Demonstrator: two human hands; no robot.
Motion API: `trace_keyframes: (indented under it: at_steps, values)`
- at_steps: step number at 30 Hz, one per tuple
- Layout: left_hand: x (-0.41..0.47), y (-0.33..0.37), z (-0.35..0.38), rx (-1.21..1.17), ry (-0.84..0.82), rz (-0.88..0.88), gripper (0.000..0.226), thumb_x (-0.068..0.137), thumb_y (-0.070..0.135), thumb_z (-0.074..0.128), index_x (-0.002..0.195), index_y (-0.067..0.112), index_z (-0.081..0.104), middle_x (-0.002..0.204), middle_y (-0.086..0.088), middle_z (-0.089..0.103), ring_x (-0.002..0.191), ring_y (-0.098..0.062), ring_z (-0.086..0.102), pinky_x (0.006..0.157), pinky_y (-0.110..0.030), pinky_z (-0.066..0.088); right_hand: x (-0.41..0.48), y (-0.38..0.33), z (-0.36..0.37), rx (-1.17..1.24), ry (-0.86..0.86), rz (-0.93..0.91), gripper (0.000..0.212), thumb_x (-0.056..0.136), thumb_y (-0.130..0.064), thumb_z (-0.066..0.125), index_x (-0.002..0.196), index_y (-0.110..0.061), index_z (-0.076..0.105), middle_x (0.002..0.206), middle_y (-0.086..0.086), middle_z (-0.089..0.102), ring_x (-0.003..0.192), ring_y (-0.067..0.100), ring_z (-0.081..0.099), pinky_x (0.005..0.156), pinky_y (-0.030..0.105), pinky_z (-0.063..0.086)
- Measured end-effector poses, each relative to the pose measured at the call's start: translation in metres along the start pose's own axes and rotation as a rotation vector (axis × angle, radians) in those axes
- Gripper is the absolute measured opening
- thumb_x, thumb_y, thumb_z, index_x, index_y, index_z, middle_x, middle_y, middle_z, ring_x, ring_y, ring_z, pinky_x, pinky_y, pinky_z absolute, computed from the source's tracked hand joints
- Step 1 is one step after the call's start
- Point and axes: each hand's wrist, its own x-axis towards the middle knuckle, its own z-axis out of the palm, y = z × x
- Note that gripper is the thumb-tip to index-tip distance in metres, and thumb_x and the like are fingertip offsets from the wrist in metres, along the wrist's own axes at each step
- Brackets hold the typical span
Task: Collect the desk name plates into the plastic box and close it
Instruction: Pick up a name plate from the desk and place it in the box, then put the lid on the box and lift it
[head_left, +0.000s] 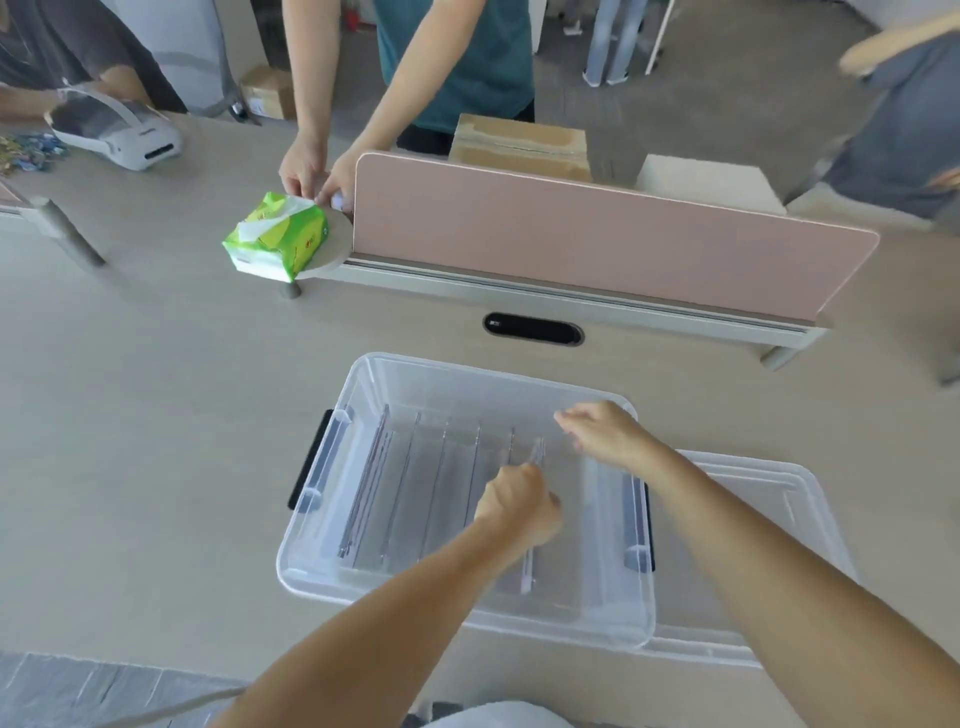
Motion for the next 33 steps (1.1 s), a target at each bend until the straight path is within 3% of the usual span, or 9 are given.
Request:
trace_keyframes:
  at_steps: [4, 8, 12, 14, 19, 22, 25, 28, 33]
  values:
    - [-0.001, 0.000, -0.006, -0.114, 0.055, 0.081, 0.029, 0.094, 0.020, 0.042, 0.099, 0.004, 0.065, 0.104, -0.017, 0.065, 0.101, -0.040, 0.065, 0.075, -0.036, 0.053, -0.055, 0.009, -0.027, -0.129, 0.096, -0.017, 0.023, 0.090, -0.040, 0.058, 0.096, -0.022, 0.070, 0.098, -0.006, 0.069, 0.092, 0.016, 0.066, 0.083, 0.027, 0.049]
    - [-0.001, 0.010, -0.004, -0.187, 0.049, 0.208, 0.028, 0.089, 0.024, 0.039, 0.089, 0.005, 0.060, 0.093, -0.017, 0.063, 0.087, -0.038, 0.064, 0.064, -0.032, 0.047, -0.098, 0.019, -0.045, -0.239, 0.138, 0.009, 0.025, 0.089, -0.040, 0.062, 0.104, -0.023, 0.071, 0.101, -0.008, 0.069, 0.089, 0.008, 0.061, 0.076, 0.021, 0.043]
    - [-0.002, 0.029, -0.012, -0.161, 0.045, 0.343, 0.029, 0.090, 0.020, 0.041, 0.063, 0.010, 0.044, 0.070, -0.012, 0.055, 0.063, -0.030, 0.051, 0.050, -0.026, 0.036, -0.118, 0.029, -0.059, -0.310, 0.147, 0.036, 0.027, 0.089, -0.041, 0.062, 0.109, -0.023, 0.069, 0.108, -0.005, 0.069, 0.092, 0.013, 0.061, 0.076, 0.022, 0.045]
    - [0.005, 0.041, -0.013, -0.157, 0.043, 0.367, 0.029, 0.088, 0.022, 0.042, 0.061, 0.011, 0.045, 0.068, -0.010, 0.054, 0.062, -0.030, 0.051, 0.051, -0.027, 0.037, -0.124, 0.035, -0.068, -0.363, 0.148, 0.051, 0.025, 0.091, -0.040, 0.060, 0.111, -0.026, 0.066, 0.111, -0.010, 0.067, 0.092, 0.011, 0.058, 0.068, 0.014, 0.040]
    - [0.026, 0.091, -0.001, -0.061, 0.039, 0.499, 0.025, 0.087, 0.029, 0.041, 0.069, 0.016, 0.054, 0.078, -0.007, 0.062, 0.072, -0.030, 0.058, 0.056, -0.028, 0.044, -0.123, 0.082, -0.099, -0.418, 0.160, 0.061, 0.031, 0.086, -0.045, 0.063, 0.112, -0.028, 0.065, 0.104, -0.015, 0.062, 0.094, 0.014, 0.061, 0.089, 0.029, 0.049]
    - [0.043, 0.133, 0.014, 0.119, 0.070, 0.620, 0.025, 0.090, 0.036, 0.045, 0.090, 0.022, 0.065, 0.094, -0.003, 0.069, 0.089, -0.027, 0.064, 0.074, -0.032, 0.054, -0.115, 0.128, -0.127, -0.474, 0.132, 0.039, 0.037, 0.084, -0.047, 0.066, 0.115, -0.027, 0.062, 0.108, -0.012, 0.057, 0.094, 0.013, 0.058, 0.090, 0.033, 0.050]
    - [0.068, 0.177, 0.037, 0.413, 0.079, 0.688, 0.033, 0.092, 0.041, 0.049, 0.108, 0.015, 0.062, 0.109, -0.006, 0.064, 0.106, -0.030, 0.057, 0.085, -0.035, 0.048, -0.093, 0.181, -0.157, -0.614, 0.115, -0.006, 0.046, 0.082, -0.054, 0.064, 0.121, -0.030, 0.056, 0.116, -0.010, 0.055, 0.108, 0.015, 0.055, 0.085, 0.034, 0.048]
    - [0.091, 0.211, 0.066, 0.653, -0.022, 0.598, 0.045, 0.087, 0.049, 0.058, 0.114, 0.013, 0.058, 0.114, -0.009, 0.057, 0.110, -0.032, 0.051, 0.087, -0.040, 0.044, -0.064, 0.229, -0.183, -0.731, 0.102, -0.063, 0.054, 0.077, -0.058, 0.065, 0.120, -0.028, 0.055, 0.115, -0.007, 0.055, 0.109, 0.019, 0.053, 0.082, 0.035, 0.047]
    - [0.126, 0.242, 0.108, 0.812, -0.154, 0.386, 0.066, 0.072, 0.058, 0.073, 0.117, 0.014, 0.055, 0.115, -0.006, 0.055, 0.112, -0.030, 0.051, 0.086, -0.041, 0.047, -0.012, 0.282, -0.204, -0.795, 0.024, -0.179, 0.049, 0.073, -0.059, 0.068, 0.100, -0.020, 0.053, 0.104, -0.003, 0.054, 0.103, 0.022, 0.051, 0.072, 0.032, 0.036]
